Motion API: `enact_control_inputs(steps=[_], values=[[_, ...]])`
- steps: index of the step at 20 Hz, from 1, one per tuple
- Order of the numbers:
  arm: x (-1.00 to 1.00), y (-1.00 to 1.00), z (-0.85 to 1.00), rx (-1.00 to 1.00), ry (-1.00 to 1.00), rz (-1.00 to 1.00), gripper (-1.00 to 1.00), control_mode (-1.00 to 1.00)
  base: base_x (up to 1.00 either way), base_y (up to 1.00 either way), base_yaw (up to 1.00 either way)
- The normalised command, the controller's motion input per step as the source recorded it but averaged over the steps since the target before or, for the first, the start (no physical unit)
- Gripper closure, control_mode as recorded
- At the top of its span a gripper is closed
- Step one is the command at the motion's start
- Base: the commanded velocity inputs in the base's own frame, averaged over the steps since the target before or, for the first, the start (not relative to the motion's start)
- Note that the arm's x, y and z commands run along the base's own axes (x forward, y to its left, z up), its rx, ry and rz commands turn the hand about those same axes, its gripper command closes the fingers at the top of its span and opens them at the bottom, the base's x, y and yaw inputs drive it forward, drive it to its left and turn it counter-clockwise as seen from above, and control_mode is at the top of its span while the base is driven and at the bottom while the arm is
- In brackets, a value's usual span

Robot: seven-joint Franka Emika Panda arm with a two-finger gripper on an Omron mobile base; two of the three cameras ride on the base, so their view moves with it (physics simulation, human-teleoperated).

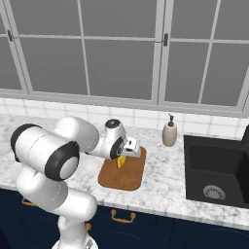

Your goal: Pick up the sponge from the counter and clean the cutting board by briefly scrubbing or pressing down on the cutting board. Once finished, release the sponge.

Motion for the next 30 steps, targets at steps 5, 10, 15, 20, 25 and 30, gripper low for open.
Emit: enact_control_inputs(steps=[5, 10, 15, 20, 25, 30], values=[[0.03, -0.92, 0.0, 0.0, 0.0, 0.0, 1.0, -1.0, 0.0, 0.0, 0.0], [0.29, -0.38, 0.0, 0.0, -0.02, 0.01, 1.0, -1.0, 0.0, 0.0, 0.0], [0.23, 0.06, 0.0, 0.0, -0.01, 0.03, 1.0, -1.0, 0.0, 0.0, 0.0], [-0.06, 0.6, 0.0, 0.0, 0.0, 0.01, 1.0, -1.0, 0.0, 0.0, 0.0], [-0.03, 0.95, 0.0, 0.0, 0.0, 0.0, 1.0, -1.0, 0.0, 0.0, 0.0], [-0.04, 0.96, 0.0, 0.0, 0.0, 0.0, 1.0, -1.0, 0.0, 0.0, 0.0]])
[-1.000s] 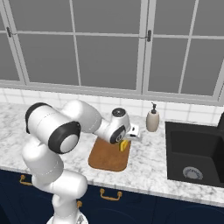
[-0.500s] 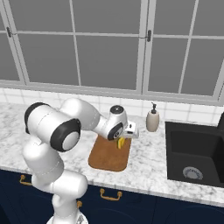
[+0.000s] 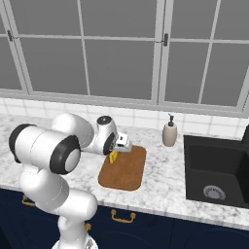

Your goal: Pick up the sponge from the counter and clean the cutting board by briefly scrubbing or pressing down on the cutting board. Once finished, release the sponge.

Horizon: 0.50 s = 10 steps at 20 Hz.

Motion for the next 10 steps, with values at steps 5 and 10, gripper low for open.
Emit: enact_control_inputs(steps=[5, 10], values=[[0.0, 0.38, 0.0, 0.0, 0.0, 0.0, 1.0, -1.0, 0.0, 0.0, 0.0], [-0.02, -0.4, -0.01, -0.01, 0.0, 0.0, 1.0, -1.0, 0.0, 0.0, 0.0]])
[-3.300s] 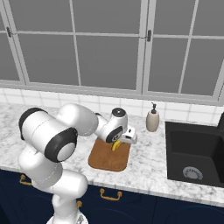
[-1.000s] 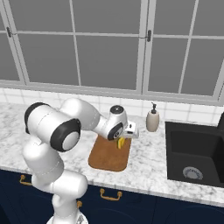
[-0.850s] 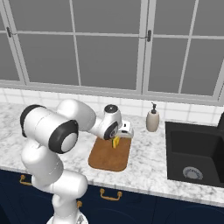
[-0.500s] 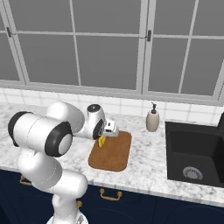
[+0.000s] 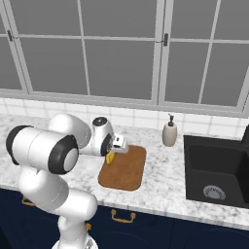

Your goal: Pick up the sponge from the counter and clean the cutting board by briefly scrubbing or pressing down on the cutting board. Once finished, release the sponge.

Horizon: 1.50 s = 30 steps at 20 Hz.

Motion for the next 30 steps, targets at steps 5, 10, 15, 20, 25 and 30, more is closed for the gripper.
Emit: enact_control_inputs(steps=[5, 10, 15, 20, 25, 30], values=[[-0.06, -0.99, -0.05, -0.01, 0.0, 0.0, 1.0, -1.0, 0.0, 0.0, 0.0], [-0.28, -1.0, -0.01, 0.0, 0.0, 0.0, 1.0, -1.0, 0.0, 0.0, 0.0], [-0.56, -0.41, 0.0, -0.01, 0.03, 0.0, 1.0, -1.0, 0.0, 0.0, 0.0], [-0.19, 0.59, 0.0, -0.03, 0.0, 0.0, 1.0, -1.0, 0.0, 0.0, 0.0], [0.0, 1.0, 0.0, 0.0, 0.02, 0.0, 1.0, -1.0, 0.0, 0.0, 0.0], [-0.02, 0.86, 0.0, 0.0, 0.05, 0.0, 1.0, -1.0, 0.0, 0.0, 0.0]])
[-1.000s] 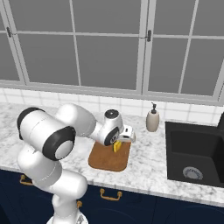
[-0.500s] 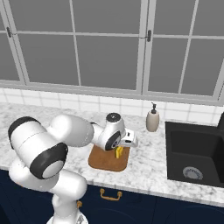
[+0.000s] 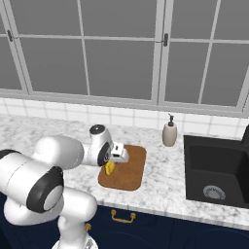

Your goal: Pick up the sponge from the counter and clean the cutting board by briefly scrubbing or pressing down on the cutting board. Once finished, release the sponge.

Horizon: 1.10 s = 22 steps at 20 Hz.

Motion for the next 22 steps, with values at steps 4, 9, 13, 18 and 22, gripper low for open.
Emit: enact_control_inputs(steps=[4, 9, 13, 18, 22], values=[[0.0, 0.3, 0.01, 0.0, 0.08, 0.0, 1.0, -1.0, 0.0, 0.0, 0.0], [-0.15, -0.17, 0.0, 0.0, 0.09, -0.02, 1.0, -1.0, 0.0, 0.0, 0.0], [-0.51, -0.89, -0.06, -0.01, 0.02, -0.01, 1.0, -1.0, 0.0, 0.0, 0.0], [-0.68, -1.0, -0.17, 0.0, 0.0, 0.0, 1.0, -1.0, 0.0, 0.0, 0.0], [-0.19, -0.73, -0.04, 0.0, 0.0, 0.0, 1.0, -1.0, 0.0, 0.0, 0.0]])
